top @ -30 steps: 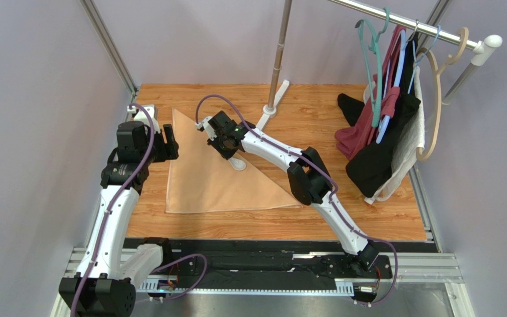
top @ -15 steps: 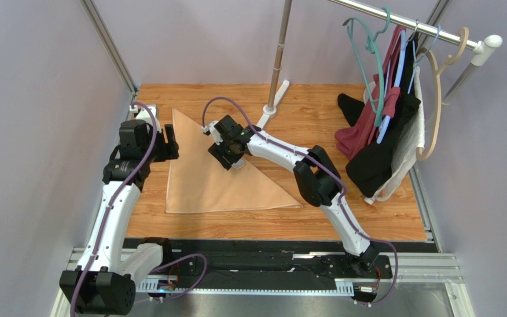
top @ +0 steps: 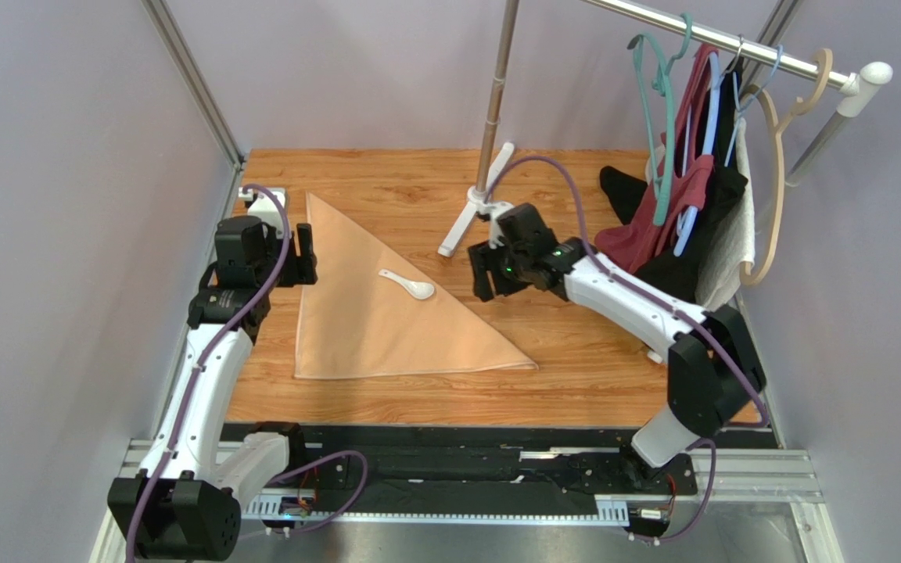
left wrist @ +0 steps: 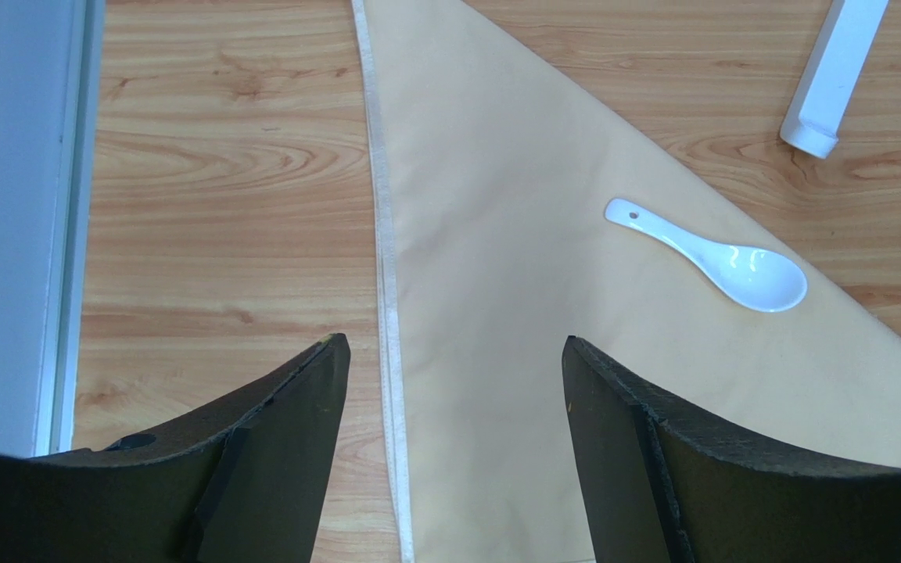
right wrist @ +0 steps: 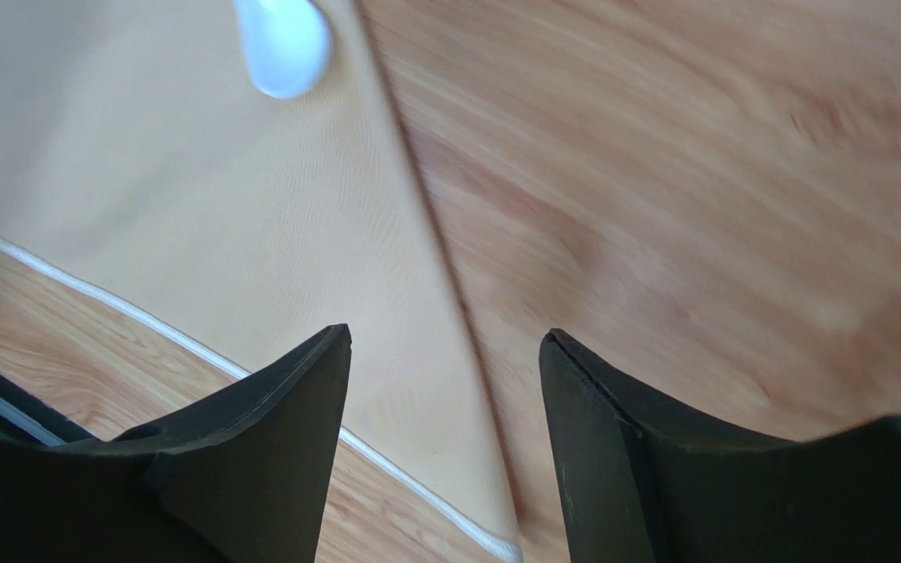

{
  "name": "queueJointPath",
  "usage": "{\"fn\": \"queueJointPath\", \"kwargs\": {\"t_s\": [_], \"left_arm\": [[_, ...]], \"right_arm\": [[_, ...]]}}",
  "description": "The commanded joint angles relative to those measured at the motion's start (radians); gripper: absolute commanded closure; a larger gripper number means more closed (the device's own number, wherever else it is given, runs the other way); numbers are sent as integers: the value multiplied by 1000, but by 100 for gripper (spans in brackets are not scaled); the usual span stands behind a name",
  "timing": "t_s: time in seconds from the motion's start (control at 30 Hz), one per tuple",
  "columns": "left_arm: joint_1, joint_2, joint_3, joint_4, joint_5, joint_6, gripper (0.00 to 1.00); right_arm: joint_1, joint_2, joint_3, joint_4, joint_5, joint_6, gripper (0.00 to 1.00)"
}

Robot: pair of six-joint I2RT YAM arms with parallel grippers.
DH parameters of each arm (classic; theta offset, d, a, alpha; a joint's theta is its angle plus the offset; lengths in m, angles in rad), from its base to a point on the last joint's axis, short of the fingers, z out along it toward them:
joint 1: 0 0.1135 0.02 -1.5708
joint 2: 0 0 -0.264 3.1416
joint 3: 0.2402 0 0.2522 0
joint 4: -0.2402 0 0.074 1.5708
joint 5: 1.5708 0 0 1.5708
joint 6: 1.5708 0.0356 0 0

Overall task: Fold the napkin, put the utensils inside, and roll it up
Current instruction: Place the utensil onto the napkin, then fold the napkin

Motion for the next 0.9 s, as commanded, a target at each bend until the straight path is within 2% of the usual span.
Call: {"fn": "queueJointPath", "kwargs": {"t_s": [0.0,0.17,0.3,0.6,0.87], "left_arm": [[-7,13,9,70,1,53,25],[-7,-21,-17,90,3,48,25],[-7,-16,-13,84,0,25,25],[-7,-12,9,55,36,1,25],[-8,-31,6,49,44,-9,25]], "right_arm": [[-77,-138,-157,5,-15,119,36],[-128,-233,-317,-22,-12,219,37],[-180,-282,-426,52,-67,314,41],[-212,-314,-567,96,-91,394,56],[-235,-382,-630,145,-128,426,60]]}}
